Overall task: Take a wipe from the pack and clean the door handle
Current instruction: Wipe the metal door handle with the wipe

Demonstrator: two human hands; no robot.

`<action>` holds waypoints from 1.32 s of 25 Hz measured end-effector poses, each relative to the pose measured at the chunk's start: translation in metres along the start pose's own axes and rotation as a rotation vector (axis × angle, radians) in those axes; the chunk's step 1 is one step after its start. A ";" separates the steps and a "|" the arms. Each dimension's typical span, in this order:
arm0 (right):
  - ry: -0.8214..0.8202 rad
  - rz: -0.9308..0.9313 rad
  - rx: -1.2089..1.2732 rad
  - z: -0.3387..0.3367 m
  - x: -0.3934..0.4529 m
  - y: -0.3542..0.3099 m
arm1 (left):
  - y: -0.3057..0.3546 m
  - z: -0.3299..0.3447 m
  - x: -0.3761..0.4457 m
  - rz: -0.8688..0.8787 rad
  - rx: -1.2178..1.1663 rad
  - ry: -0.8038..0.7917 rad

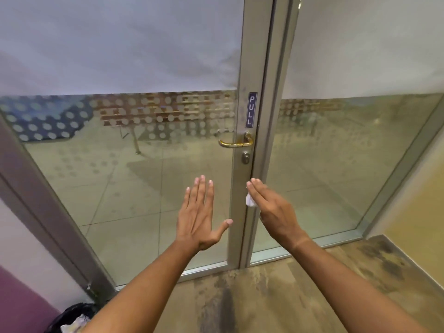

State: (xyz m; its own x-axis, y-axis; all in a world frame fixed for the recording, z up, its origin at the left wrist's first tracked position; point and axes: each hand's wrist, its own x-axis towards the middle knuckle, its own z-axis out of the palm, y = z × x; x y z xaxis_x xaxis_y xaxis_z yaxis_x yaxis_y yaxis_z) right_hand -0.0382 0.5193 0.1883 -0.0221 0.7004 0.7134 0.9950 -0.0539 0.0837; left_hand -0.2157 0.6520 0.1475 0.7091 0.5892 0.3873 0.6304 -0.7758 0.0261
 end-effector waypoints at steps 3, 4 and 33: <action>-0.014 0.065 0.088 0.033 0.038 0.025 | -0.018 0.012 0.048 -0.037 0.022 0.010; -0.016 0.095 0.116 0.044 0.050 0.034 | -0.023 0.015 0.065 -0.049 0.029 0.008; -0.265 0.270 0.195 0.184 0.208 0.075 | -0.117 0.062 0.322 0.138 0.199 0.595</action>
State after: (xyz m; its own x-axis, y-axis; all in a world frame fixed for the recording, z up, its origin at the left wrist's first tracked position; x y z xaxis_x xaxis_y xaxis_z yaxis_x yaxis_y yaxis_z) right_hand 0.0498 0.7916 0.2153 0.2426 0.8396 0.4860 0.9618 -0.1427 -0.2335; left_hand -0.0416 0.9466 0.2120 0.5270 0.2167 0.8218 0.6334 -0.7448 -0.2098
